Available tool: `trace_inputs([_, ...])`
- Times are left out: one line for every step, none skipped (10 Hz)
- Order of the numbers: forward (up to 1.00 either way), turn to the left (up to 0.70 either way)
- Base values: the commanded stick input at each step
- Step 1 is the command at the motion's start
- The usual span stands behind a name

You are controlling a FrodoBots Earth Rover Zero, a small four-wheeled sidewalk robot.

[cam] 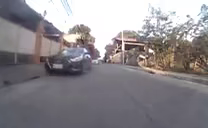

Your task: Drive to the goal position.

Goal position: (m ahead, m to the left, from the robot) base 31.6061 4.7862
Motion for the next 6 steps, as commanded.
trace_inputs([1.00, 0.01])
trace_inputs([1.00, 0.01])
trace_inputs([1.00, 0.01])
trace_inputs([1.00, 0.01])
trace_inputs([1.00, 0.01])
trace_inputs([1.00, 0.01])
